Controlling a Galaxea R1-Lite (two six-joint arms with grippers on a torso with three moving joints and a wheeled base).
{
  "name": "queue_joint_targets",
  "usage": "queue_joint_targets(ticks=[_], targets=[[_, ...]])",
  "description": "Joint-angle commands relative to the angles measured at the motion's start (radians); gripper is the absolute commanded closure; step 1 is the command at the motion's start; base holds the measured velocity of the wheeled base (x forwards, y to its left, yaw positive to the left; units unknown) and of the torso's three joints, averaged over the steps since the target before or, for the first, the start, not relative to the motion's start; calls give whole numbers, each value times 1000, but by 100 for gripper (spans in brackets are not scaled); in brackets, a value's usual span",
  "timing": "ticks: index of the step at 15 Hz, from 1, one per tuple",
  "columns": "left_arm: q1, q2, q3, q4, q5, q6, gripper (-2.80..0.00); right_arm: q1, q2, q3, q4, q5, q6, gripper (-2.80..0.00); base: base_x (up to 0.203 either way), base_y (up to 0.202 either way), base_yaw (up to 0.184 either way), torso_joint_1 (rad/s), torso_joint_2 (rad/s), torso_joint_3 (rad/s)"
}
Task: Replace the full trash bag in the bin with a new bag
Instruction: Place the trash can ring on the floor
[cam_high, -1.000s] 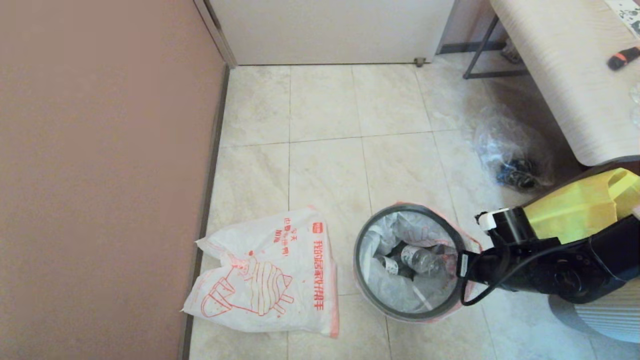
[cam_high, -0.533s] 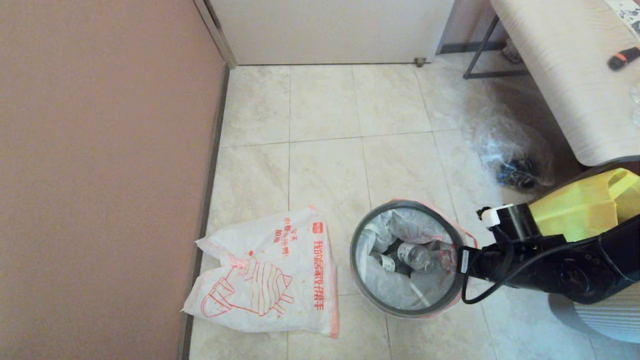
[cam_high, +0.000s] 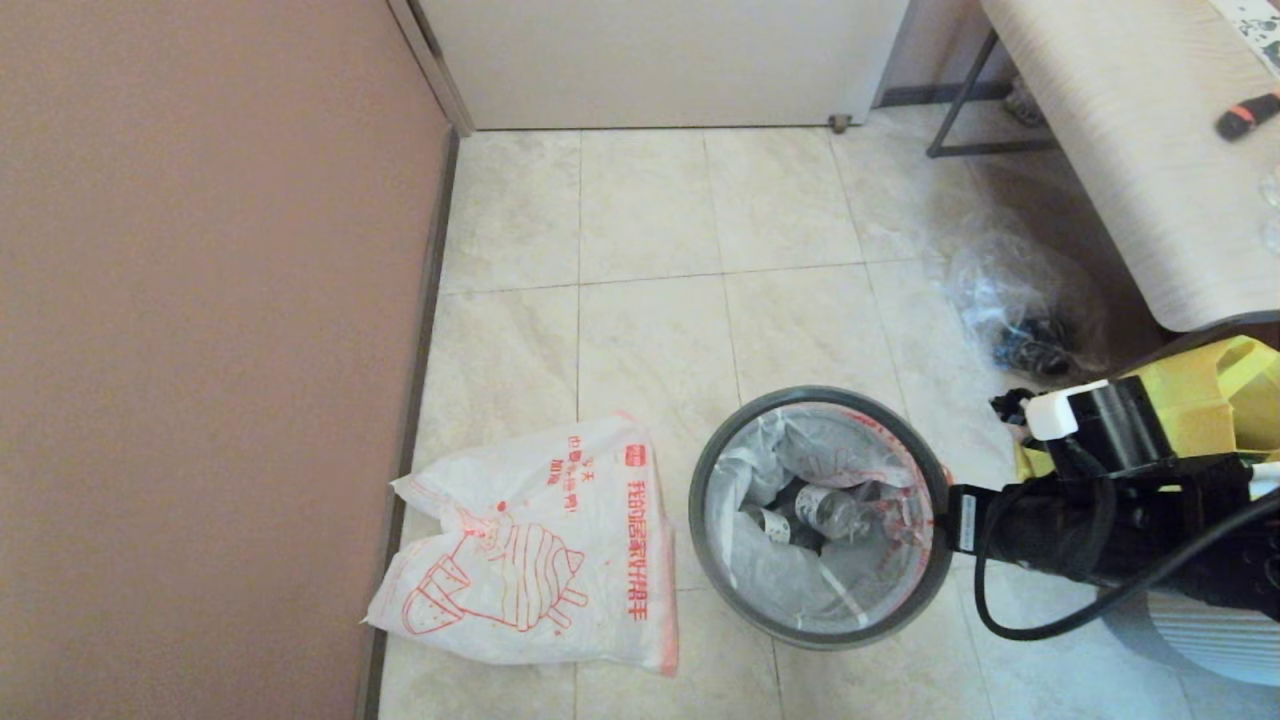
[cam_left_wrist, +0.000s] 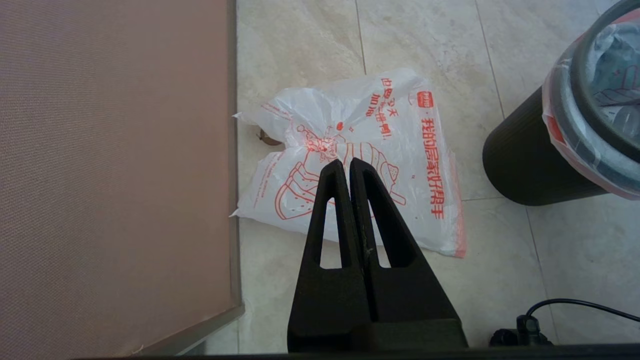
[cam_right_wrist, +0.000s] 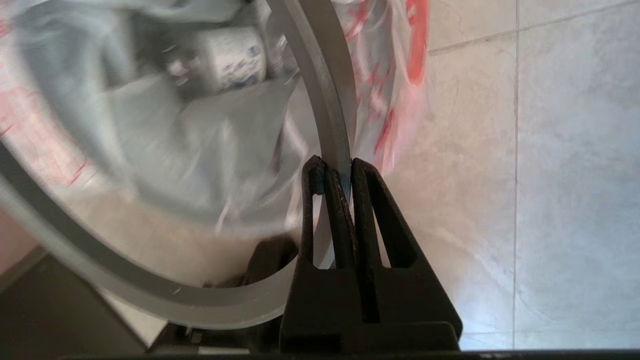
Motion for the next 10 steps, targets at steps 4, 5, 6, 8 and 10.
queue_joint_targets(ticks=[4,5,6,8,10], targets=[[0,0,0,0,0,0,0,20,-252,33,152,13,4,0,0,0,0,0,0,0],[0,0,0,0,0,0,0,-7,-294,49,175,14,2,0,0,0,0,0,0,0],[0,0,0,0,0,0,0,-66,-313,69,194,18,-1,0,0,0,0,0,0,0],[0,0,0,0,0,0,0,-210,-329,108,203,63,-46,0,0,0,0,0,0,0],[0,0,0,0,0,0,0,-375,-330,141,206,158,-134,0,0,0,0,0,0,0]])
